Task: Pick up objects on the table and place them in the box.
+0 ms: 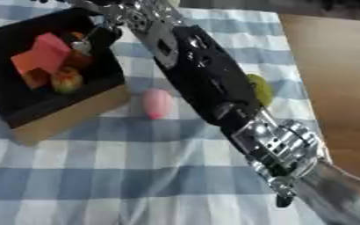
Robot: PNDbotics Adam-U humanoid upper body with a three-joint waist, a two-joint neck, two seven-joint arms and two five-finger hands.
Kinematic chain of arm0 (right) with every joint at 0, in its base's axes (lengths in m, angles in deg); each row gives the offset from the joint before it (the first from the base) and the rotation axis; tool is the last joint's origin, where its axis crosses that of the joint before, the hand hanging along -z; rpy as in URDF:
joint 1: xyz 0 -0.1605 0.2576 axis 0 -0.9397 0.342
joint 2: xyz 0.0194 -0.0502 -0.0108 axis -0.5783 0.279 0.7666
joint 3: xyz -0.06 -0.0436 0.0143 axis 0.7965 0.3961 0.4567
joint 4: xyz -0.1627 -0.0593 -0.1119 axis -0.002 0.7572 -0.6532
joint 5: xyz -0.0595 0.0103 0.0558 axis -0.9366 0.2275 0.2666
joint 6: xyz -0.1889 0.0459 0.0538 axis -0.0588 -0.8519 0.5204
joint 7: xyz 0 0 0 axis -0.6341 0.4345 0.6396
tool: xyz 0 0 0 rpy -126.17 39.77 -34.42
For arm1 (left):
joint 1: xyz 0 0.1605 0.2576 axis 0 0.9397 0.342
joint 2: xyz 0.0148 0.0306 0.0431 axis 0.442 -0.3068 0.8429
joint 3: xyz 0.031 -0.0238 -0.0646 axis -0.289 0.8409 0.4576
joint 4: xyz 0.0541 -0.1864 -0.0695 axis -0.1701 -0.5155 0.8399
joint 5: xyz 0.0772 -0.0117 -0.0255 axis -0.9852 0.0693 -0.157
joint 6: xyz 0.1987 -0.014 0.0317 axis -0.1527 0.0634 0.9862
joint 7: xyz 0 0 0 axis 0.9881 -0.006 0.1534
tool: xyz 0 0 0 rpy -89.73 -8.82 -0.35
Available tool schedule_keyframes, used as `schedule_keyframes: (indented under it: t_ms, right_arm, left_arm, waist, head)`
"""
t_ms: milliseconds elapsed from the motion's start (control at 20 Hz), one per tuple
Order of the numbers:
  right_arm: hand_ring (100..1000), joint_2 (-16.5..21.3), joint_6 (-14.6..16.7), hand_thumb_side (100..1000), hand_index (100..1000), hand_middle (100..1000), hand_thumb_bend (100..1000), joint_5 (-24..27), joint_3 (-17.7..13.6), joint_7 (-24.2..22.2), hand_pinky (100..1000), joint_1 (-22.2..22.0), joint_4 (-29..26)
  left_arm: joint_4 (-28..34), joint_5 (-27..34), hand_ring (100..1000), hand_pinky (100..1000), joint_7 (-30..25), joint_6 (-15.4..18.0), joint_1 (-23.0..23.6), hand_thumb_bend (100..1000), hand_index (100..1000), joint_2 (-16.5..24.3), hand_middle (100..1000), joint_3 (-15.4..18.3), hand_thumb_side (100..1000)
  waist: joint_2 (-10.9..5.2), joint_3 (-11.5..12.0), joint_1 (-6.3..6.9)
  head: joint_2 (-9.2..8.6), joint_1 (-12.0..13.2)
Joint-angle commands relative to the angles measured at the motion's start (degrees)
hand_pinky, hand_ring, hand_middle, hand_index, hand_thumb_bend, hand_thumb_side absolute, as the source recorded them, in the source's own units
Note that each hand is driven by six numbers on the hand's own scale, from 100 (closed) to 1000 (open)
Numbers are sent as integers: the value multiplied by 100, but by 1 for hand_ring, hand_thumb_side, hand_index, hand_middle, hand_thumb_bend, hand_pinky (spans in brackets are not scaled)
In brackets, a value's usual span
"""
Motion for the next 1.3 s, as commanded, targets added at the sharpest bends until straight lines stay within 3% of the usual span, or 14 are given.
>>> schedule_keyframes:
  t_ms: [50, 200, 450, 650, 800, 950, 1000, 1050, 1300]
  right_arm:
    - [906, 181, -102, 100, 987, 873, 100, 172, -90, -29, 943, 107, -260]
    - [905, 472, -215, 100, 980, 864, 100, 477, -135, -2, 938, 36, -572]
    - [914, 1457, -372, 100, 972, 863, 142, 1000, -86, -117, 934, -267, -1151]
    - [924, 2265, -384, 126, 968, 865, 205, 1208, 15, -178, 933, -721, -1568]
    - [926, 2717, -467, 189, 971, 867, 178, 1272, -1, -179, 934, -1171, -1790]
    - [929, 2970, -615, 229, 973, 869, 167, 1326, -70, -201, 936, -1526, -1874]
    - [932, 3032, -632, 152, 975, 870, 224, 1333, -93, -217, 937, -1635, -1885]
    - [934, 3081, -630, 234, 976, 874, 173, 1340, -113, -233, 939, -1722, -1893]
    - [942, 3230, -282, 100, 985, 888, 276, 1570, -150, -549, 949, -1959, -1792]
  left_arm:
    - [98, 12, 874, 747, -8, -40, -34, 586, 798, 90, 734, 16, 612]
    - [98, -10, 875, 747, 23, -55, 3, 586, 798, 102, 735, 54, 612]
    - [98, -84, 877, 746, 116, -106, 107, 584, 798, 176, 735, 123, 613]
    - [98, -129, 878, 746, 151, -148, 185, 582, 798, 237, 736, 140, 616]
    - [98, -155, 879, 745, 186, -167, 216, 583, 798, 258, 737, 166, 616]
    - [98, -175, 880, 745, 215, -184, 247, 581, 798, 273, 737, 183, 617]
    - [98, -181, 881, 745, 224, -192, 260, 577, 798, 277, 738, 190, 611]
    - [98, -187, 881, 745, 231, -200, 270, 580, 798, 279, 738, 195, 618]
    - [98, -203, 882, 744, 256, -228, 294, 580, 798, 287, 738, 211, 619]
  waist:
    - [-76, -11, 2]
    - [-103, -67, 0]
    - [-156, -202, -27]
    - [-171, -301, -25]
    - [-163, -344, -11]
    - [-152, -376, 2]
    - [-147, -388, 8]
    - [-142, -395, 14]
    - [-123, -410, 35]
  head:
    - [-72, 9]
    - [-7, 43]
    - [48, 229]
    - [66, 371]
    - [71, 412]
    - [80, 416]
    - [82, 416]
    - [82, 418]
    - [91, 435]
